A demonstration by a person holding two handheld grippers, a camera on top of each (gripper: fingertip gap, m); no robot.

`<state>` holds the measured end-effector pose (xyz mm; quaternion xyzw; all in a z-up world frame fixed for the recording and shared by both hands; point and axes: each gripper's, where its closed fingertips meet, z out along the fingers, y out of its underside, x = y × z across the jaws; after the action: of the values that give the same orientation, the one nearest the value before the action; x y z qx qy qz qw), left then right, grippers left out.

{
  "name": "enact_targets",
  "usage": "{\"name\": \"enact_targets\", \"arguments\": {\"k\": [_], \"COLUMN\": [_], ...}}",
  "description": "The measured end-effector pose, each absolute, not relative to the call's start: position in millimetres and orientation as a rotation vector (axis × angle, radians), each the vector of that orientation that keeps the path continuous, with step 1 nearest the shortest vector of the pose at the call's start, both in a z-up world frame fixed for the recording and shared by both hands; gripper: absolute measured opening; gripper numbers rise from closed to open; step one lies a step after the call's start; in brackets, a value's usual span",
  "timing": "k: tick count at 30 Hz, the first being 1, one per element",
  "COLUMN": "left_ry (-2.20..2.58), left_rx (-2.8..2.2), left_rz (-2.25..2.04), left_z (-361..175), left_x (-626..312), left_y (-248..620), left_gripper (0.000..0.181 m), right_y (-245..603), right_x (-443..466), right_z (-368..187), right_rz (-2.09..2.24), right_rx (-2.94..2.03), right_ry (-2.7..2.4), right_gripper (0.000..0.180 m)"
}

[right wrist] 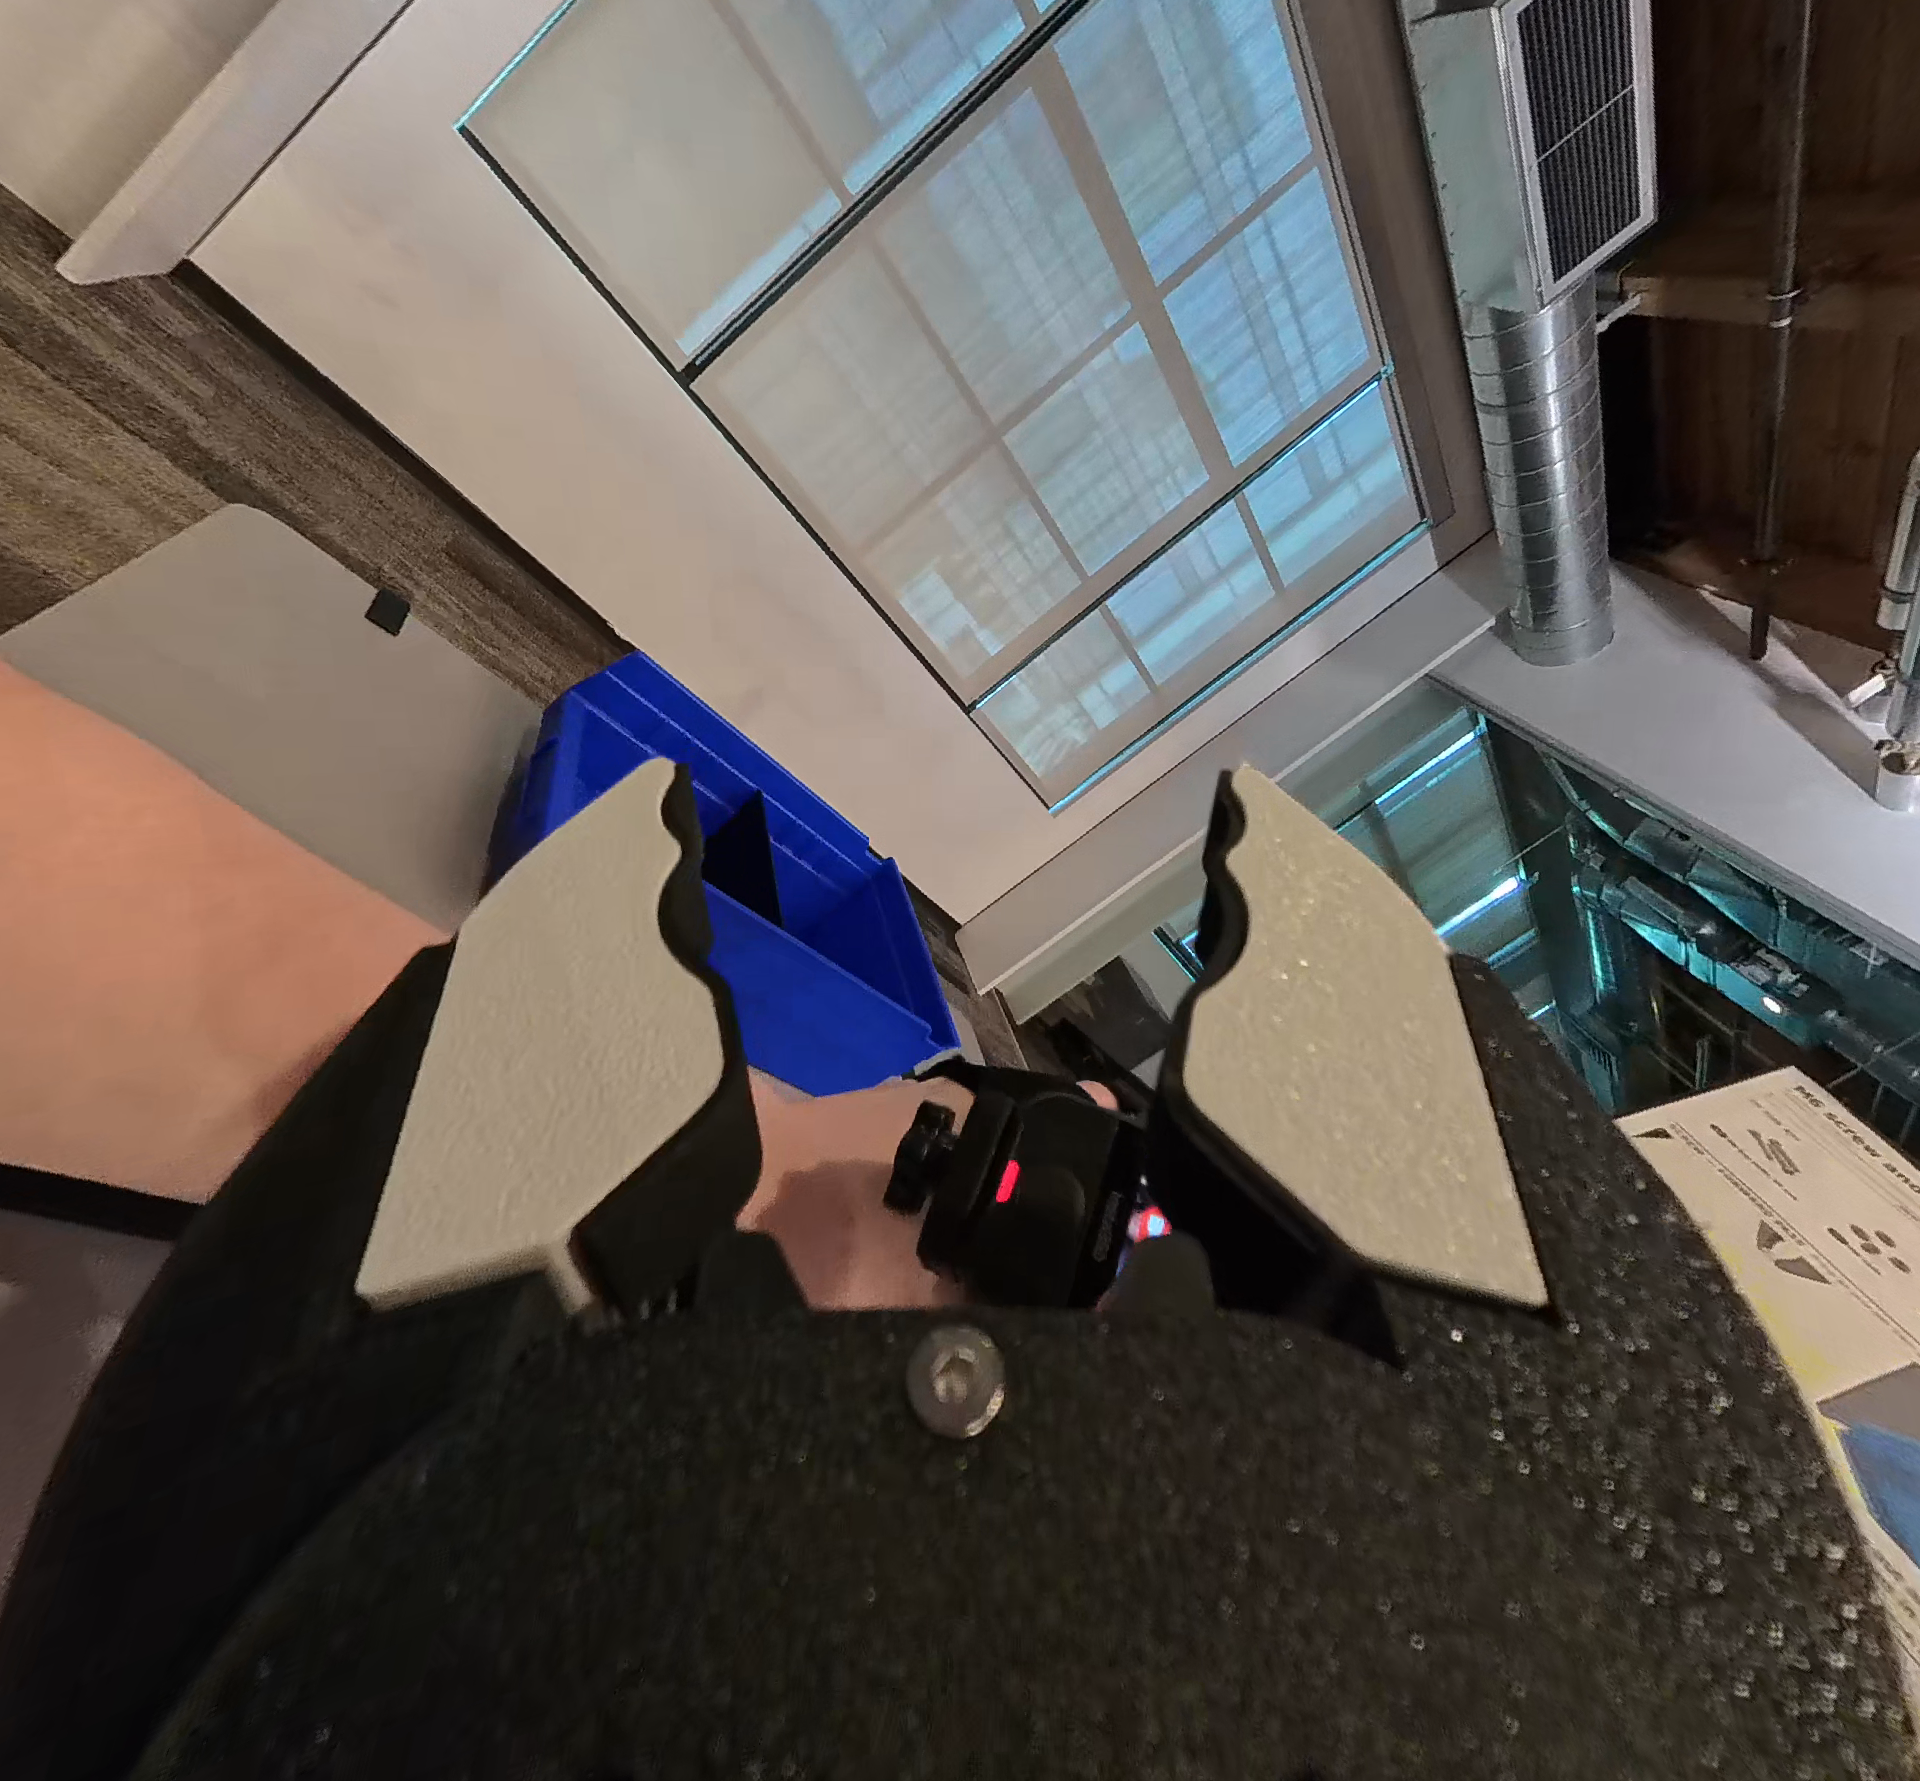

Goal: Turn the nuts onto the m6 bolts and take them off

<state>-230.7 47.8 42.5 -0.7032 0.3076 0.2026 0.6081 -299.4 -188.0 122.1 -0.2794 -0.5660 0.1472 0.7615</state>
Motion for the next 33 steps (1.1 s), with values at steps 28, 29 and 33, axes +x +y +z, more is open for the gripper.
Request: {"name": "enact_targets", "arguments": {"k": [28,29,33], "left_ry": [0.605,0.609,0.642], "left_rx": [-1.656,-1.655,-1.635], "left_rz": [0.407,0.427,0.470], "left_z": [59.4,59.1,57.6], "left_x": [-260.0,-259.8,-251.5], "left_y": [52.3,51.9,48.3], "left_gripper": [0.094,0.093,0.093], "right_y": [-169.4,-182.2,-205.8], "right_x": [-227.5,-243.1,-286.4], "right_z": [176.0,167.4,139.7], "right_rz": [0.323,0.322,0.324], "right_rx": [-0.644,-0.604,-0.570], "right_ry": [-1.081,-1.139,-1.257], "right_gripper": [0.095,0.094,0.095]}}
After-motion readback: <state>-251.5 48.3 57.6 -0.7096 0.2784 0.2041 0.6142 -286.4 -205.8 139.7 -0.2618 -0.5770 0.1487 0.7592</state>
